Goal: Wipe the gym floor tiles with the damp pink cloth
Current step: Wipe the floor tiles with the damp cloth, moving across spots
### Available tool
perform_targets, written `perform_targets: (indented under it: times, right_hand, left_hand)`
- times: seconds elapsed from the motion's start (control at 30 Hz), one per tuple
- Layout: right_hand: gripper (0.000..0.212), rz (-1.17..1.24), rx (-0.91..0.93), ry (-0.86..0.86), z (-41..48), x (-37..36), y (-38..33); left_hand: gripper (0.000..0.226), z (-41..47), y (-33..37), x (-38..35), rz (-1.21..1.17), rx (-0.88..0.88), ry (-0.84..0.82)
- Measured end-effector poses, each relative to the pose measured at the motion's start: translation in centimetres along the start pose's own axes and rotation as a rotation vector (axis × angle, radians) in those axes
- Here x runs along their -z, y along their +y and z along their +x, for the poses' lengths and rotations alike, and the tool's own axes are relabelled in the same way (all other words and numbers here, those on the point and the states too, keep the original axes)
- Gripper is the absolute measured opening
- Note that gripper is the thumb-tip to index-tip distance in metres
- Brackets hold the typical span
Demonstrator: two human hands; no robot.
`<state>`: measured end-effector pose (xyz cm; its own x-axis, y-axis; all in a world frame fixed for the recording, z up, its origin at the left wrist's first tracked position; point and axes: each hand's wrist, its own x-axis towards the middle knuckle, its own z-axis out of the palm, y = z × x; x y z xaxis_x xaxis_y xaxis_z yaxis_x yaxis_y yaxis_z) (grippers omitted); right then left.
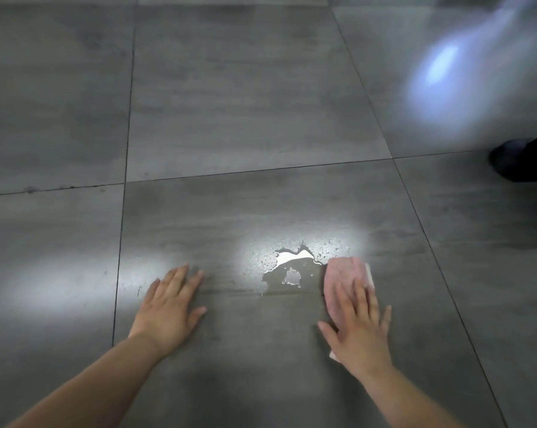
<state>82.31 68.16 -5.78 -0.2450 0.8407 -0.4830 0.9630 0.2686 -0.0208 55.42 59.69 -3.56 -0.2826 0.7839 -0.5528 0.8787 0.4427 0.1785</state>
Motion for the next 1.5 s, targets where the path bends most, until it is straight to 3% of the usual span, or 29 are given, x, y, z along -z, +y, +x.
perform_targets:
  times: [0.1,0.17,0.3,0.37,0.47,0.57,0.67,0.77,0.83,0.9,0.93,1.03,1.13,1.2,1.3,1.4,1.47,1.5]
  right_hand:
    - [0.061,0.030,0.027,0.078,1.8,-1.2,0.7]
    - [0.056,0.105,0.081,0.202,1.8,-1.6,0.9]
    - [0.058,0.301,-0.079,0.316,2.5,-0.9,-1.9]
    - [0.056,0.284,0.098,0.304,3.0,-1.3,-4.7]
    - [0.060,0.005,0.547,0.239,3.6,-1.6,-8.7]
    - [0.070,-0.062,0.665,0.193,6.6,0.0,-9.2]
    - [0.071,-0.024,0.381,0.262,10.7,2.4,-4.5]
    - [0.055,0.090,0.017,0.256,12.5,4.7,-0.8]
    - [0.054,0.117,-0.106,0.263,12.3,4.4,-2.1]
    - [0.059,0.170,-0.169,0.164,11.2,3.9,-5.5]
    - [0.063,0.180,-0.084,0.136,10.5,3.3,-7.3]
    - [0.064,0.083,0.413,0.091,8.7,2.2,-11.1]
    - [0.053,0.020,0.664,0.126,9.8,2.7,-9.4]
    - [0.049,0.076,0.589,0.253,10.5,3.8,-5.2]
    - [0.052,0.158,0.125,0.391,9.7,4.1,3.0]
    - [0.068,0.239,-0.340,0.200,9.1,3.4,4.8]
    - [0.056,0.274,-0.411,0.165,8.7,3.0,2.0]
    - [0.057,0.228,-0.324,0.150,8.5,3.1,-0.3]
  left_hand:
    - [0.067,1.6,-1.0,-0.8,0.038,0.037,-0.041]
    - [0.072,1.2,-1.7,-0.9,0.090,0.064,-0.093]
    - [0.082,1.0,-2.4,-1.6,0.098,0.099,-0.151]
    - [0.084,1.3,-2.7,-1.9,0.079,0.091,-0.163]
    - [0.084,1.4,-3.1,-2.1,0.057,0.078,-0.141]
    - [0.090,1.3,-3.4,-2.0,0.032,0.058,-0.142]
    - [0.107,1.4,-3.9,-1.8,0.045,0.045,-0.207]
    - [0.112,1.5,-3.9,-1.9,0.038,0.041,-0.223]
    - [0.111,1.6,-3.8,-1.7,0.037,0.047,-0.239]
    - [0.111,1.6,-3.6,-1.7,0.042,0.051,-0.249]
    - [0.111,1.6,-3.6,-1.6,0.040,0.053,-0.247]
    - [0.112,1.5,-3.5,-1.7,0.056,0.061,-0.230]
    - [0.112,1.4,-3.6,-1.8,0.069,0.056,-0.192]
    - [0.112,1.3,-3.7,-1.8,0.037,0.051,-0.156]
    - [0.114,1.1,-3.9,-2.1,-0.001,0.044,-0.110]
    - [0.113,1.4,-3.9,-2.1,0.025,0.048,-0.113]
    - [0.111,1.5,-3.7,-2.0,0.043,0.054,-0.118]
    - [0.111,1.6,-3.6,-2.0,0.048,0.058,-0.119]
